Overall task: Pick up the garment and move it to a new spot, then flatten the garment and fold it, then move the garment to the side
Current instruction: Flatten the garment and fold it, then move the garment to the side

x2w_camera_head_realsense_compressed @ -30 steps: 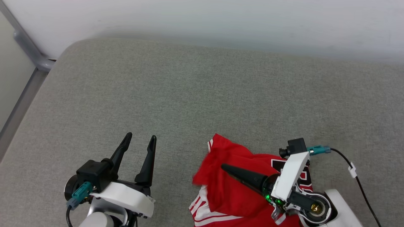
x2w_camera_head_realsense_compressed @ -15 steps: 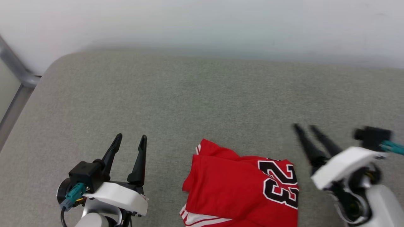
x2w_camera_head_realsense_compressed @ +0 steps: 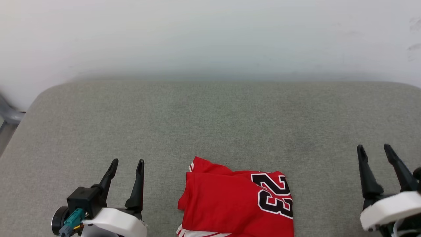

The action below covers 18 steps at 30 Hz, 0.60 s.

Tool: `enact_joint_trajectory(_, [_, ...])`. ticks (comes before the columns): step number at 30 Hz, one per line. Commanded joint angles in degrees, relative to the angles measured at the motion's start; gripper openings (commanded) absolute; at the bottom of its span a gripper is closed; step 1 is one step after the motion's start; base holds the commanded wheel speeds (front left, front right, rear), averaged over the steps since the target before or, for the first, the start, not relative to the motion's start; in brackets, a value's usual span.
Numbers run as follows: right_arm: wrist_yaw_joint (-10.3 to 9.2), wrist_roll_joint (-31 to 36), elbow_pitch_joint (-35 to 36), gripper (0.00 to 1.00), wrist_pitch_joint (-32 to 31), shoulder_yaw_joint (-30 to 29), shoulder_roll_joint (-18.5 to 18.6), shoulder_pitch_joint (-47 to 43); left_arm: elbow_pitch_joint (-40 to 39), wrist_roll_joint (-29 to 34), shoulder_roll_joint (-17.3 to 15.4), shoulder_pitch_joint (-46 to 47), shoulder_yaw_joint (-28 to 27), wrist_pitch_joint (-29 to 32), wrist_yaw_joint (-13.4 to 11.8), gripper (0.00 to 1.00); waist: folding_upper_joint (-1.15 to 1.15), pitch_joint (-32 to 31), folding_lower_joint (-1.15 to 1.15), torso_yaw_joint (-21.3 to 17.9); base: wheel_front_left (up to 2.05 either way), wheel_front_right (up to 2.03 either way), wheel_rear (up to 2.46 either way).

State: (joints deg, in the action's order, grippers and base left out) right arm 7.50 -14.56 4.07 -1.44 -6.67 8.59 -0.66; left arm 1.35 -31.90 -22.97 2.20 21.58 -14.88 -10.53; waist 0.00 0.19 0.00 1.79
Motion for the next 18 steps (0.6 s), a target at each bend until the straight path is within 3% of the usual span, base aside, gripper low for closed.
enact_joint_trajectory(1, [-0.02,0.91,1.07,1.0,0.17,0.24,-0.3,-1.39,-0.19,0.31,-0.35,-0.77,-0.1,-0.22,-0.11,1.0,0.0,-0.83,0.0,-0.66,0.0,0.0,0.0])
enact_joint_trajectory(9, [-0.02,2.79,7.94,1.0,-2.85,0.51,-3.1,-8.32,-0.32,0.08,-0.24,-3.27,0.38,-0.15,-1.11,1.0,0.0,-2.24,0.0,-1.2,0.0,0.0,0.0])
enact_joint_trajectory(18, [-0.02,1.15,10.02,1.0,-5.55,-0.25,-4.57,-10.08,0.35,-0.41,0.47,-3.37,-0.32,-0.25,-0.83,1.0,0.0,-3.0,0.0,-0.98,0.0,0.0,0.0])
